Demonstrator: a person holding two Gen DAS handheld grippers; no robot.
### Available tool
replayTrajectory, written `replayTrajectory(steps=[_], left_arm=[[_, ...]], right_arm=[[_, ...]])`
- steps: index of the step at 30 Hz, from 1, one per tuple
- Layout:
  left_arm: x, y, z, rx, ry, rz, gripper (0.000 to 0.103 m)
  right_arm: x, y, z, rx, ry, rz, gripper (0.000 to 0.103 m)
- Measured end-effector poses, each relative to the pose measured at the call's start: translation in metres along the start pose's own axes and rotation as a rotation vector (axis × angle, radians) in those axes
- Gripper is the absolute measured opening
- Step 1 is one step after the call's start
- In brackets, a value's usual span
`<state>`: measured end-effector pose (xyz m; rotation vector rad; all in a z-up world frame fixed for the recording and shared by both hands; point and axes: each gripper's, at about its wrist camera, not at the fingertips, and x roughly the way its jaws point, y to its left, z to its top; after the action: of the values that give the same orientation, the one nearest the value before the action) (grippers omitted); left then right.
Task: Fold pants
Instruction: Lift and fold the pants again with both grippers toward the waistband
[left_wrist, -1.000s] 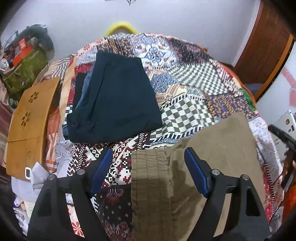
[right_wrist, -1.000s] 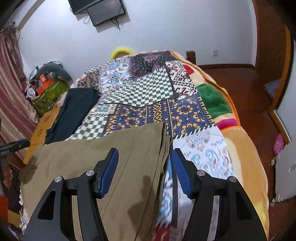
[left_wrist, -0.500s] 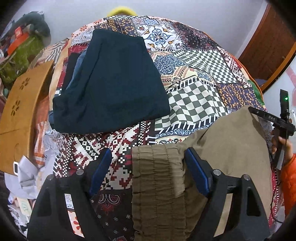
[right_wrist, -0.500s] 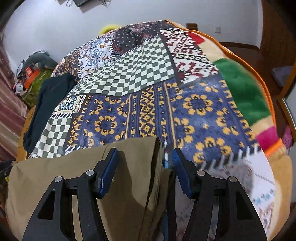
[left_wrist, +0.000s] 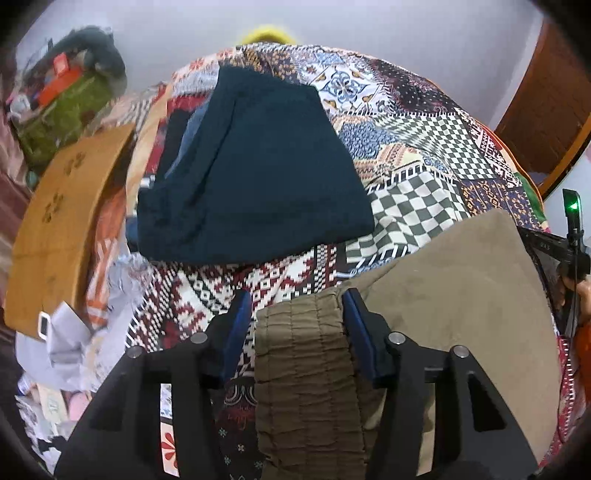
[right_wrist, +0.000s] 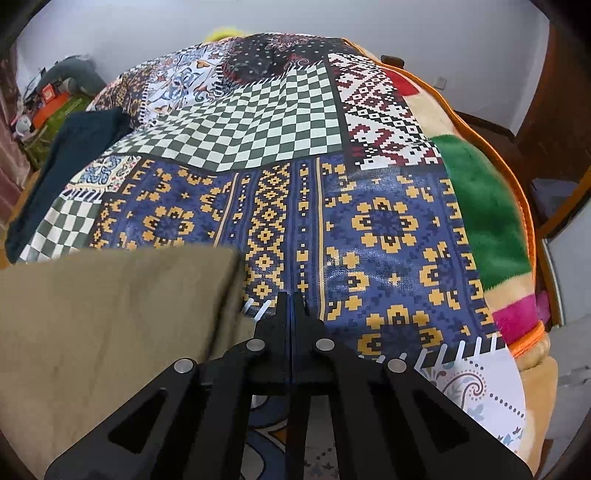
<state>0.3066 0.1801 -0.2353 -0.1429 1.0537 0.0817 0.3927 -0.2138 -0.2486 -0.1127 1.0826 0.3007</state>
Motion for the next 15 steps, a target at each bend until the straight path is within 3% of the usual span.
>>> replayTrajectory(steps=[5, 9, 11, 15], left_arm=[[-0.013, -0.006, -0.002, 0.052, -0.013, -0.018, 0.052], [-0.020, -0.014, -0.001, 0.073, -0.008, -0.007, 0.053], [-0.027, -0.017, 0.001, 0.076, -0.020, -0.009, 0.056], [-0.043, -0.026, 0.005, 0.072, -0.059, -0.046, 0.066]], right_arm=[[-0.009, 0.006, 0.004, 0.011, -0.011, 0.002, 0.003], [-0.037, 0.018, 0.005, 0.001, -0.080, 0.022, 0.006], [-0.054, 0.031, 0.007, -0.029, -0.108, 0.052, 0.012], [-0.084, 0.066, 0.006, -0.087, -0.142, 0.153, 0.041]])
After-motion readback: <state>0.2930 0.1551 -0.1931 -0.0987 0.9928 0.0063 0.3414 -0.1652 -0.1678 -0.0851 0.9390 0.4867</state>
